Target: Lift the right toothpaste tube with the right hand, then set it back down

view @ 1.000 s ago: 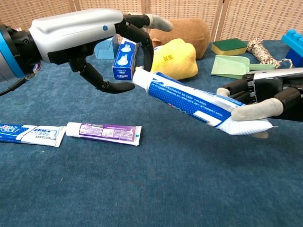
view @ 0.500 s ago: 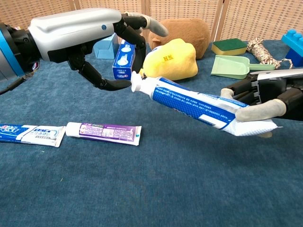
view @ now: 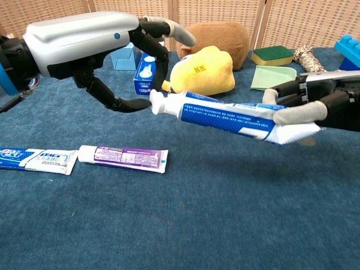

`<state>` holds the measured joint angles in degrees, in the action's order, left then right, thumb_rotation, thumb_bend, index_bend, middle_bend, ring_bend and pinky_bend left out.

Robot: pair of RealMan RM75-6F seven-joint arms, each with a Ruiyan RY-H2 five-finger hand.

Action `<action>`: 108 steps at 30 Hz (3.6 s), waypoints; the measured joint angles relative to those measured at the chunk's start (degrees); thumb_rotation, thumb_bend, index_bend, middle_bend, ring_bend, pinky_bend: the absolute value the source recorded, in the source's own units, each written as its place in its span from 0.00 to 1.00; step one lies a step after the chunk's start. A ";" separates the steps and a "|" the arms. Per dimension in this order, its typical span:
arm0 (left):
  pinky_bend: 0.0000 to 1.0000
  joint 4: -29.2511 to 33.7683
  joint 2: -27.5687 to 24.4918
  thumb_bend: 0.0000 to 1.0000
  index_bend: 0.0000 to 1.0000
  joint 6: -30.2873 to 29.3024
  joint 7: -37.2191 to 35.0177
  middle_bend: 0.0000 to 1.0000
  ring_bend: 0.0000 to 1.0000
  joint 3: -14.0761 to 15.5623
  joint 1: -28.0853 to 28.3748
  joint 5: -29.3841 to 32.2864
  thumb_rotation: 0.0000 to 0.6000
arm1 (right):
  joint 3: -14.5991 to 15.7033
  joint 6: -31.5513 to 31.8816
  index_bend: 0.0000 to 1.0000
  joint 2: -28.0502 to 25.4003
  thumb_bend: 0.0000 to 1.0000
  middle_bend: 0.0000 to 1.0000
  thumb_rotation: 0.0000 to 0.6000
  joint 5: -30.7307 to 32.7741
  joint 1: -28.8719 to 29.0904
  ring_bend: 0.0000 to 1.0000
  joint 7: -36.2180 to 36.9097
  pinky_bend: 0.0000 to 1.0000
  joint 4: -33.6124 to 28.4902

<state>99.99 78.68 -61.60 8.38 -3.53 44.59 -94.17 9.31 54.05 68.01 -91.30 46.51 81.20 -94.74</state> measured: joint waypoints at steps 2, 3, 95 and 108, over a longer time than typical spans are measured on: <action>0.10 0.14 -0.12 0.32 0.61 -0.61 0.68 0.11 0.01 0.22 -0.40 -0.38 1.00 | -0.88 -0.75 0.90 0.05 0.62 0.75 1.00 1.32 -0.25 0.76 -0.74 0.74 -0.18; 0.10 0.19 -0.17 0.32 0.60 -0.81 0.92 0.11 0.00 0.31 -0.57 -0.52 1.00 | -1.24 -1.10 0.90 0.07 0.62 0.75 1.00 1.77 -0.35 0.76 -1.02 0.74 -0.27; 0.06 -4.31 -19.03 0.32 0.27 -28.71 -8.24 0.09 0.00 5.96 -41.58 12.07 1.00 | -11.17 32.05 0.31 0.44 0.27 0.22 1.00 10.29 -31.26 0.09 -83.93 0.19 7.63; 0.05 -2.97 -19.26 0.32 0.23 -28.41 -7.40 0.08 0.00 5.33 -42.32 10.02 1.00 | -10.54 34.00 0.31 -1.08 0.26 0.22 1.00 8.48 -35.55 0.09 -87.54 0.19 3.16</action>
<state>97.02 59.41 -90.01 0.98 1.80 2.26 -84.16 -1.23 88.06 66.93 -82.82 10.95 -6.34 -91.58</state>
